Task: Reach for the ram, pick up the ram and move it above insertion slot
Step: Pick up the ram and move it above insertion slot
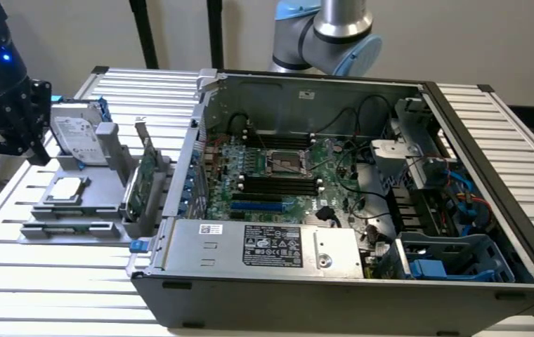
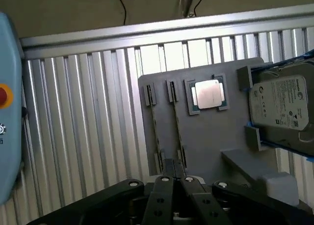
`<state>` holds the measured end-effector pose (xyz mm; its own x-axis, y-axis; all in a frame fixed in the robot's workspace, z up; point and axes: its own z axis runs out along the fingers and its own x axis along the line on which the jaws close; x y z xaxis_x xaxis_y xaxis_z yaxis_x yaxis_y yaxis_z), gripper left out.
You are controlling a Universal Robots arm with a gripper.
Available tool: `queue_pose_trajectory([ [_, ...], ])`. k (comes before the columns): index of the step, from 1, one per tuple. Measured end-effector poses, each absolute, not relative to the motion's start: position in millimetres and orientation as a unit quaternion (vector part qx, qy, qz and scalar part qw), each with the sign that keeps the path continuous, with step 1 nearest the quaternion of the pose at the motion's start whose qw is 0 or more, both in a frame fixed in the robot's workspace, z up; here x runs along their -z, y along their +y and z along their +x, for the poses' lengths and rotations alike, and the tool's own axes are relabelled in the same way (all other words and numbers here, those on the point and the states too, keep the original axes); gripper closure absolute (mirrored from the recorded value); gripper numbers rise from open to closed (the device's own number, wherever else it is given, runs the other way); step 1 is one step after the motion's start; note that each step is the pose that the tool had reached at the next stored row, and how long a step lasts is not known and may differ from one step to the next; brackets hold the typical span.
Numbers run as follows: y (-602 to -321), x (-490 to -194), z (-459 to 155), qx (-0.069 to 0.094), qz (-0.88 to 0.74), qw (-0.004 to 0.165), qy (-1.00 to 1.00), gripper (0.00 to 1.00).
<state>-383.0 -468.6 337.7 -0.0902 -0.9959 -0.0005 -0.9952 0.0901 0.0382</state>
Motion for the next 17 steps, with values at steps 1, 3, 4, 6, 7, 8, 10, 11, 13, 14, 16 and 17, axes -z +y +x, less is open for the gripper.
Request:
queue_pose_trajectory([
  [1,-468.6,-337.3,-383.0,0.014,0.681,0.013,-0.732,0.89],
  [3,-468.6,-336.5,-382.9,0.014,0.694,0.013,-0.72,0.89],
  [4,-468.6,-336.1,-383.0,0.014,0.701,0.013,-0.713,0.89],
  [6,-468.6,-335.3,-383.0,0.014,0.713,0.013,-0.701,0.89],
  [7,-468.6,-334.8,-383.0,0.013,0.72,0.014,-0.694,0.89],
  [8,-468.6,-334.3,-383.0,0.013,0.726,0.014,-0.687,0.89],
  [10,-468.6,-333.3,-382.9,0.013,0.739,0.014,-0.674,0.89],
  [11,-468.6,-332.8,-382.9,0.013,0.745,0.014,-0.667,0.89],
  [13,-468.6,-332.0,-383.0,0.013,0.757,0.014,-0.654,0.89],
  [14,-468.6,-332.0,-383.3,0.013,0.761,0.014,-0.648,0.89],
  [16,-468.6,-331.8,-386.3,0.012,0.765,0.014,-0.644,0.88],
  [17,-468.6,-331.8,-388.4,0.012,0.765,0.014,-0.644,0.88],
])
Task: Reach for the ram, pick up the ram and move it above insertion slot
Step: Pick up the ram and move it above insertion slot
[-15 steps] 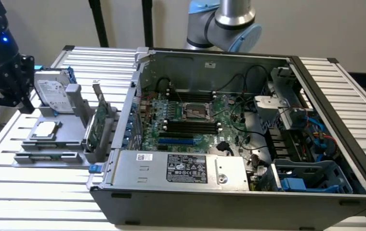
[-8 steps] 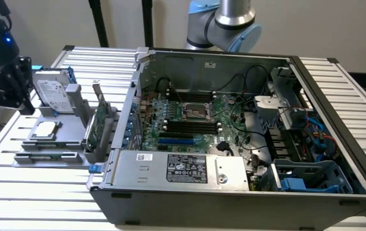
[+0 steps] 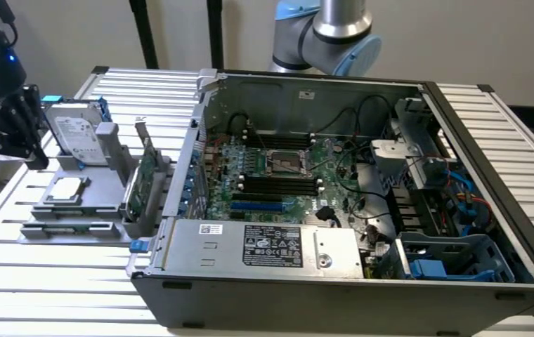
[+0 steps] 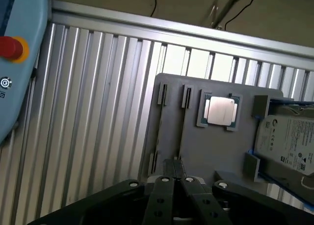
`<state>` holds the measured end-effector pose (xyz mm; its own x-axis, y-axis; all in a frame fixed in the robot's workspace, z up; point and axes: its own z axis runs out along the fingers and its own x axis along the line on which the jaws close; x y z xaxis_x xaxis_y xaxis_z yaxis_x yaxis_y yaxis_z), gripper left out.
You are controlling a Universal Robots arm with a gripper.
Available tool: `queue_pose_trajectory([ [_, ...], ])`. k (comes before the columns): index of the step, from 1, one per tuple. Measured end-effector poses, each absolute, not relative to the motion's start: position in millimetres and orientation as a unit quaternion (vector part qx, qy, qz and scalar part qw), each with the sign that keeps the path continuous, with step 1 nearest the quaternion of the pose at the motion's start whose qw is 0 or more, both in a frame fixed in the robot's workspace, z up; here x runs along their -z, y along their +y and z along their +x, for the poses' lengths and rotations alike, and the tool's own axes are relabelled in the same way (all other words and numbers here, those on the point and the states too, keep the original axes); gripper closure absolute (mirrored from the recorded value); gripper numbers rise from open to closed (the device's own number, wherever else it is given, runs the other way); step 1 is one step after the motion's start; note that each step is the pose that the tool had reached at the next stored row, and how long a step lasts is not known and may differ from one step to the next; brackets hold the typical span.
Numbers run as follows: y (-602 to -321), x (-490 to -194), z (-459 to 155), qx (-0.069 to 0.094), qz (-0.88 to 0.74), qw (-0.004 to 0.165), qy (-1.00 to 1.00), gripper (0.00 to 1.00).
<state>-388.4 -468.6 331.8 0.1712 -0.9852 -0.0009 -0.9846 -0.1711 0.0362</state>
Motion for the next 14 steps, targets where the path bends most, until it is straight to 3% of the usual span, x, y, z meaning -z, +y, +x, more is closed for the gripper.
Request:
queue_pose_trajectory([
  [2,-469,-332,-391,0.011,0.765,0.013,-0.644,0.83],
  [5,-469,-331,-392,0.011,0.765,0.013,-0.644,0.64],
  [7,-469,-328,-393,0.011,0.765,0.013,-0.644,0.64],
  [8,-469,-326,-393,0.01,0.765,0.012,-0.644,0.58],
  [14,-469,-315,-393,0.009,0.763,0.011,-0.646,0.58],
])
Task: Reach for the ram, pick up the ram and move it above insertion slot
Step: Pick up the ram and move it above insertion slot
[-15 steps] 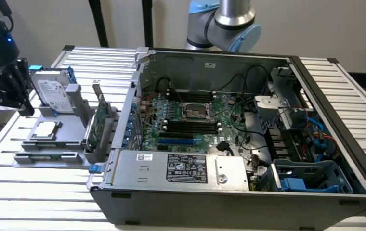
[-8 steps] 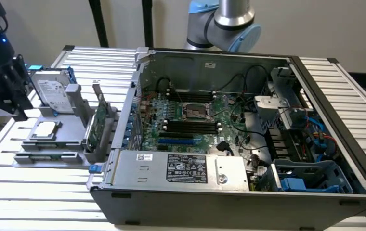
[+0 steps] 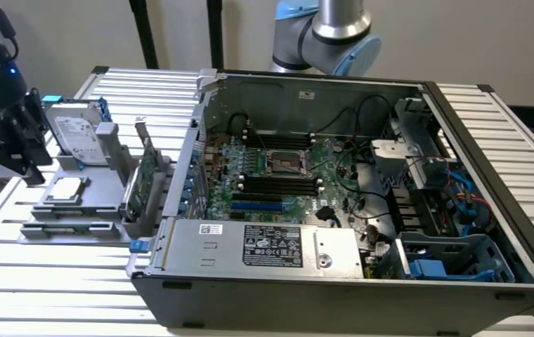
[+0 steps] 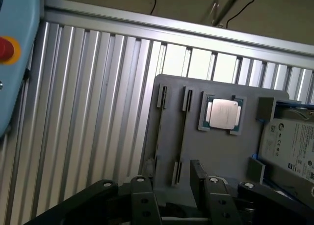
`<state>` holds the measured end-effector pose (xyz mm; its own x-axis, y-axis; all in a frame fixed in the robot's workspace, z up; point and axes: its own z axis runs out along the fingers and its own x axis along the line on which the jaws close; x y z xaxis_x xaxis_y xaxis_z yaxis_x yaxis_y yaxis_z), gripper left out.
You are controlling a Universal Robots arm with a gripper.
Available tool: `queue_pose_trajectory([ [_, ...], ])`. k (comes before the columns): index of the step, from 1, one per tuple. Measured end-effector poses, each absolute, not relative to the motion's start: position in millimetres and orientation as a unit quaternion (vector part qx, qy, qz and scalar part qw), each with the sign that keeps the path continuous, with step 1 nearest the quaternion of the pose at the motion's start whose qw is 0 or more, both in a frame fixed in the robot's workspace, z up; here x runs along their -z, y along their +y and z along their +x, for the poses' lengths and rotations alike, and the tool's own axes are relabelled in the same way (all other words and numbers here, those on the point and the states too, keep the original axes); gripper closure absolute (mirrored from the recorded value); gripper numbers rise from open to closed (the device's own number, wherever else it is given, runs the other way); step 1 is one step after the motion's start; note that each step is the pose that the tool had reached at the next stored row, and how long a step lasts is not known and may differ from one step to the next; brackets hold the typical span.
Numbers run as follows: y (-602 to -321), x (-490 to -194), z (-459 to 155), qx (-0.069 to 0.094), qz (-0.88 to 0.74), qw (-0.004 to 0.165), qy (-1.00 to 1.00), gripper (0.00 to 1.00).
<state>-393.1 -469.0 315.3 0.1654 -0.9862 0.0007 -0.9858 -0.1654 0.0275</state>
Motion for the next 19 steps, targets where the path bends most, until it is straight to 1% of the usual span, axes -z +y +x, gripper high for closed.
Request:
queue_pose_trajectory([
  [19,-481,-281,-393,0.008,0.757,0.01,-0.653,0.58],
])
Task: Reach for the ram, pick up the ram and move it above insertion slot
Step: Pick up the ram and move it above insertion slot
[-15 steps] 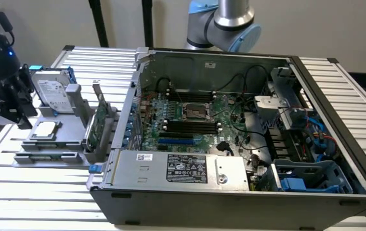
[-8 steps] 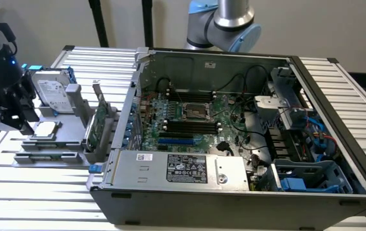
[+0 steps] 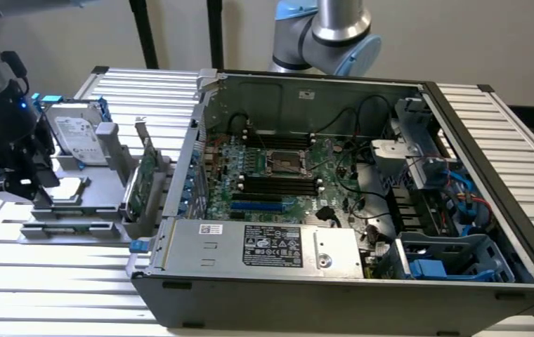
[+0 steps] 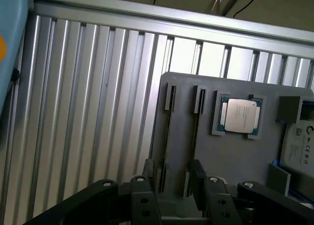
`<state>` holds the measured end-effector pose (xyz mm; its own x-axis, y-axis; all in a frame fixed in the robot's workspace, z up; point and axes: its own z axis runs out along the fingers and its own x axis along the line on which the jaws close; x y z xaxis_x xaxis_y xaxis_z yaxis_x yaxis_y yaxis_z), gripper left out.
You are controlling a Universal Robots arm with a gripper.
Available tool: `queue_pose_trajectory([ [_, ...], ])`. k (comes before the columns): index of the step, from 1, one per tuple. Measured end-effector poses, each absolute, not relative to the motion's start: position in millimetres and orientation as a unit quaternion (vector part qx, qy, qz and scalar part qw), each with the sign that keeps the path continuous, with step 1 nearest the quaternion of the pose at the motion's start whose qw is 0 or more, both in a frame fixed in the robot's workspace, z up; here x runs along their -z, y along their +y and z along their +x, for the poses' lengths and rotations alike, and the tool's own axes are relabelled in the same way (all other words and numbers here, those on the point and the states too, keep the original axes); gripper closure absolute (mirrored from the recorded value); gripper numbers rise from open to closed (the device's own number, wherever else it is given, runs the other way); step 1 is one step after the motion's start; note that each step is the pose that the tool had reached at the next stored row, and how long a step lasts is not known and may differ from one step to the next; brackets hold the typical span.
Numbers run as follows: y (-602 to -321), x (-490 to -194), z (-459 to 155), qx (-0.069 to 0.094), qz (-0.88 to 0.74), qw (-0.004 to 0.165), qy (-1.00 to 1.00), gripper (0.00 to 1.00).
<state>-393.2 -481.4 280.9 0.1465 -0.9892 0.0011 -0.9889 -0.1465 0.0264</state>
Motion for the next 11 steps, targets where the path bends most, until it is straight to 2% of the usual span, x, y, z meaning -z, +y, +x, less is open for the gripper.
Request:
queue_pose_trajectory([
  [11,-487,-261,-393,0.008,0.745,0.01,-0.666,0.58],
])
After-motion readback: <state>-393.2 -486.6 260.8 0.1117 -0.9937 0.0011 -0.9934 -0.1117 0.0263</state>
